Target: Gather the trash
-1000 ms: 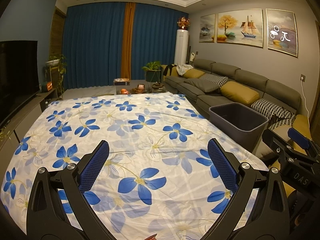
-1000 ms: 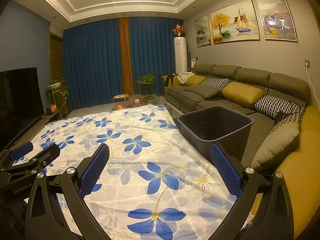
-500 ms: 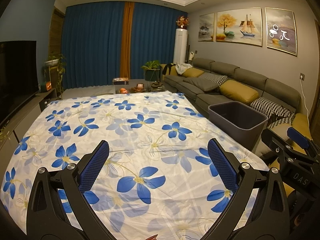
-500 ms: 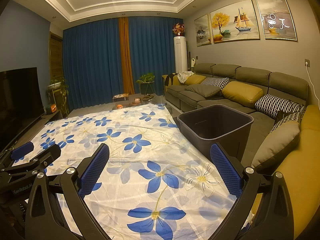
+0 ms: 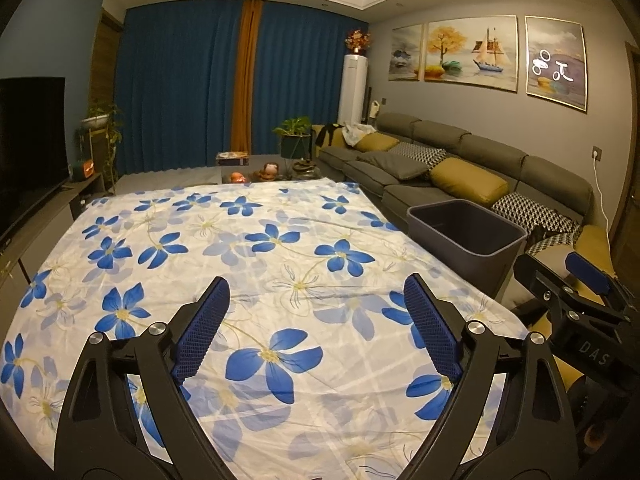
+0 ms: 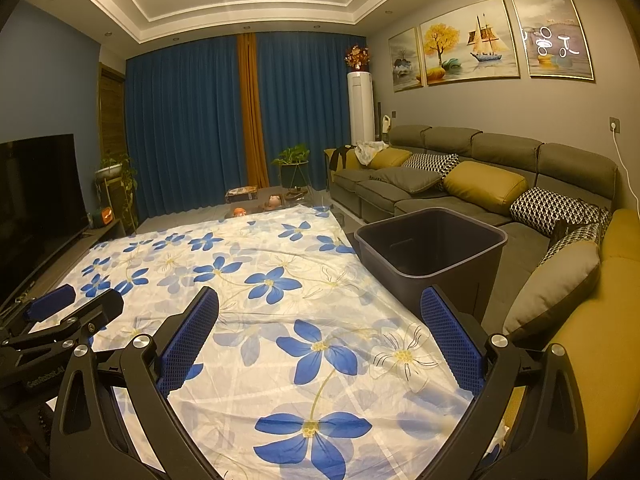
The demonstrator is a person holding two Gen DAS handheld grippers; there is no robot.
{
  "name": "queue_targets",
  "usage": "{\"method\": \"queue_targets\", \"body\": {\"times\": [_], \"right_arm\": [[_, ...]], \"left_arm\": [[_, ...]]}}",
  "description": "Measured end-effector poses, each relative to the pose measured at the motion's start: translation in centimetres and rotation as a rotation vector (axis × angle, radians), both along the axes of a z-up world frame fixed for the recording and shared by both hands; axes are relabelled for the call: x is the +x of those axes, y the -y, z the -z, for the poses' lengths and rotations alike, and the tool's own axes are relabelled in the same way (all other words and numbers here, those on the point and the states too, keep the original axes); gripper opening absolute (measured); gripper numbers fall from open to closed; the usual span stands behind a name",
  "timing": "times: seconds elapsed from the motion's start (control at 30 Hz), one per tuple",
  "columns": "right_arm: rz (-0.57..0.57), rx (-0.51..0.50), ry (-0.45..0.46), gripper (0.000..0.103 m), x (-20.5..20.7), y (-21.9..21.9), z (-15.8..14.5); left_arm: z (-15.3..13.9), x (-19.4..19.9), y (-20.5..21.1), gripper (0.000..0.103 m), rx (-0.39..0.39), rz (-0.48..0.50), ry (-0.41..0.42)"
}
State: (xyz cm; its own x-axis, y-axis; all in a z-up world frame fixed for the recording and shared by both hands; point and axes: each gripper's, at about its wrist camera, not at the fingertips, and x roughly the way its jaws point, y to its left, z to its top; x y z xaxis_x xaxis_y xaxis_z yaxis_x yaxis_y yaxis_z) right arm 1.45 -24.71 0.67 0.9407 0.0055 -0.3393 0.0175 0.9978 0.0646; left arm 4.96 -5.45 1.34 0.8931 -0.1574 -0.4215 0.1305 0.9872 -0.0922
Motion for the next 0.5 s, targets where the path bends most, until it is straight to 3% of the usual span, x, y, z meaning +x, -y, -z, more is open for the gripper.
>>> {"method": "queue_targets", "body": {"times": [0.5], "right_arm": [[0.001, 0.000, 0.000, 0.098, 0.10, 0.08, -0.06]], "left_arm": [[-0.32, -0.13, -0.29, 0.087, -0.007, -0.013, 0.003]]}}
